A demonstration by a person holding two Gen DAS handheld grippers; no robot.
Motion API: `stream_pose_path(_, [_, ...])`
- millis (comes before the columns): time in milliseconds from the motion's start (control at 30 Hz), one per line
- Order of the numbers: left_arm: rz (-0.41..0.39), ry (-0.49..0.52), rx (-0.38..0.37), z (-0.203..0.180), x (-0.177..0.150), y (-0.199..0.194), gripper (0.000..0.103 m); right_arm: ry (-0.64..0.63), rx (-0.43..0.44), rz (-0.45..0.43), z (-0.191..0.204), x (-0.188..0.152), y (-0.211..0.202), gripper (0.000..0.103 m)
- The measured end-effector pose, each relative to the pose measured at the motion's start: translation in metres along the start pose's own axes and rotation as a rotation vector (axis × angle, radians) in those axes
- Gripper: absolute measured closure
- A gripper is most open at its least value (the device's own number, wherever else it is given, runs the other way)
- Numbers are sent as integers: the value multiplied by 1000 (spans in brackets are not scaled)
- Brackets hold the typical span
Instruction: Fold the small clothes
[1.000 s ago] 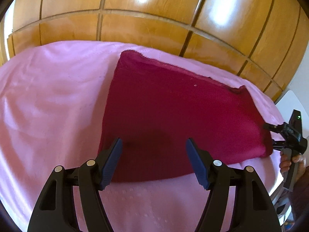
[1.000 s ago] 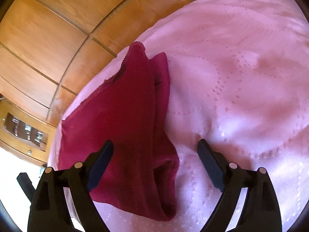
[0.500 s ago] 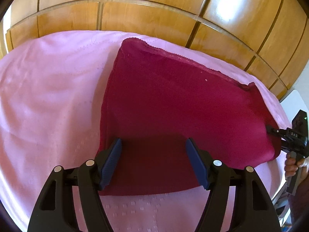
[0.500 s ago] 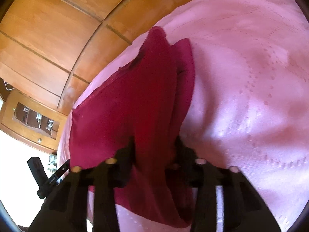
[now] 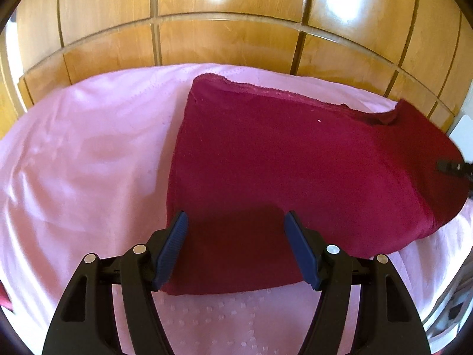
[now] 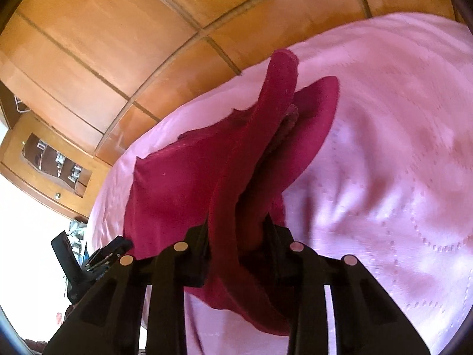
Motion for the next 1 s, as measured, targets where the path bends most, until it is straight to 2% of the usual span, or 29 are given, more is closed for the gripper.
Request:
stream_pose_path(367, [-2, -19, -49, 6, -4, -3, 36, -143, -10, 32, 88, 11, 25, 77])
stream_pose_path(667, [10, -51, -96, 11, -8, -2, 36, -244, -2, 79, 162, 17, 69, 77])
stream_pose_path(833, [-1, -136, -169, 27, -4, -13, 36, -298, 14, 130, 203, 8, 110, 78])
stream_pose_path(1000, [-4, -268, -237, 68, 0, -25, 36, -365, 14, 226, 226, -22, 161, 77])
Point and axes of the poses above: each gripper's, at about its wrist camera, not at the fingertips, and y roughly the way its jaws point, z to its left, x to its top, the point moved 8 cm from there along y, roughly the way its jaws point, and after that the axes turned 6 degrees about x, right-handed, at the moved point
